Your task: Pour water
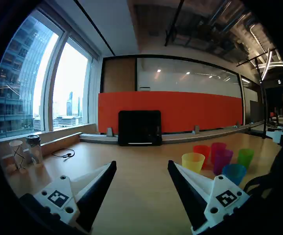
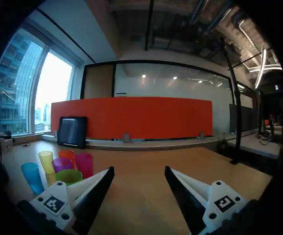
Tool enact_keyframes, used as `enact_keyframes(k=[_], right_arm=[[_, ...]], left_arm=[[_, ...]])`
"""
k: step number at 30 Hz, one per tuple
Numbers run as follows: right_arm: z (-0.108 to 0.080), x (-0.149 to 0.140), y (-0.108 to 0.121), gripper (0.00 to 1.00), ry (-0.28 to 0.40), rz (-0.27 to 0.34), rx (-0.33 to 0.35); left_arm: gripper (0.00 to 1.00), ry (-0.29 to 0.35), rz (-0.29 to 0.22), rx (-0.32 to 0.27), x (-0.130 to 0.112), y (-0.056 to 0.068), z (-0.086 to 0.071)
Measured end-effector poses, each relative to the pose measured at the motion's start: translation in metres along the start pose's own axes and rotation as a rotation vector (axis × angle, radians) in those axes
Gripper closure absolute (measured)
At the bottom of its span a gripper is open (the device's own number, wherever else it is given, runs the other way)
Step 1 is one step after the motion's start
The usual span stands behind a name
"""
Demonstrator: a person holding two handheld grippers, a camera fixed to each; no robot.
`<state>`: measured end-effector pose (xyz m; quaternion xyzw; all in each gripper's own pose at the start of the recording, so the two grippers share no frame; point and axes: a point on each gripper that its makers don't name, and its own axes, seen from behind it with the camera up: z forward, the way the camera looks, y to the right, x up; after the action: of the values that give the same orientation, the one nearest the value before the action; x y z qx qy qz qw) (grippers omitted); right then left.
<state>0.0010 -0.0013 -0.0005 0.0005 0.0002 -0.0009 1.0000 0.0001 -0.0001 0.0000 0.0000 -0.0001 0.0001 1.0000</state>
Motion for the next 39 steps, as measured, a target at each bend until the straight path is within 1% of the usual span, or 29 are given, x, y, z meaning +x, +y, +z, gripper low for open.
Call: enact_keyframes(k=[5,9,11,15,20,29,33,39], right_arm=[[0.000,-0.001,-0.001,0.00,-0.009,-0.002,0.004],[-0.002,0.007,-0.002,0.00,-0.011,-0.010,0.011],[-0.003,0.015,-0.002,0.00,-0.008,-0.013,0.013],[-0.004,0.031,-0.002,0.00,-0.004,-0.014,0.023],[-0.005,0.052,-0.001,0.00,-0.011,-0.020,0.034],[-0.006,0.086,0.002,0.00,-0.040,-0.041,0.048],[-0.005,0.103,0.001,0.00,-0.049,-0.040,0.056],[-0.004,0.128,-0.002,0.00,-0.055,-0.038,0.072]], left_arm=[[0.03,-0.003,0.008,-0.003,0.000,0.000,0.001],[0.03,0.004,0.013,-0.010,0.012,0.003,0.002],[0.02,0.012,0.009,-0.017,0.019,0.005,0.002],[0.03,0.009,-0.005,-0.033,0.033,0.008,0.004],[0.02,0.005,-0.017,-0.054,0.053,0.009,0.006],[0.02,-0.026,-0.026,-0.093,0.089,0.012,0.011],[0.02,-0.030,-0.017,-0.103,0.106,0.012,0.014],[0.02,-0.026,0.017,-0.112,0.136,0.009,0.017]])
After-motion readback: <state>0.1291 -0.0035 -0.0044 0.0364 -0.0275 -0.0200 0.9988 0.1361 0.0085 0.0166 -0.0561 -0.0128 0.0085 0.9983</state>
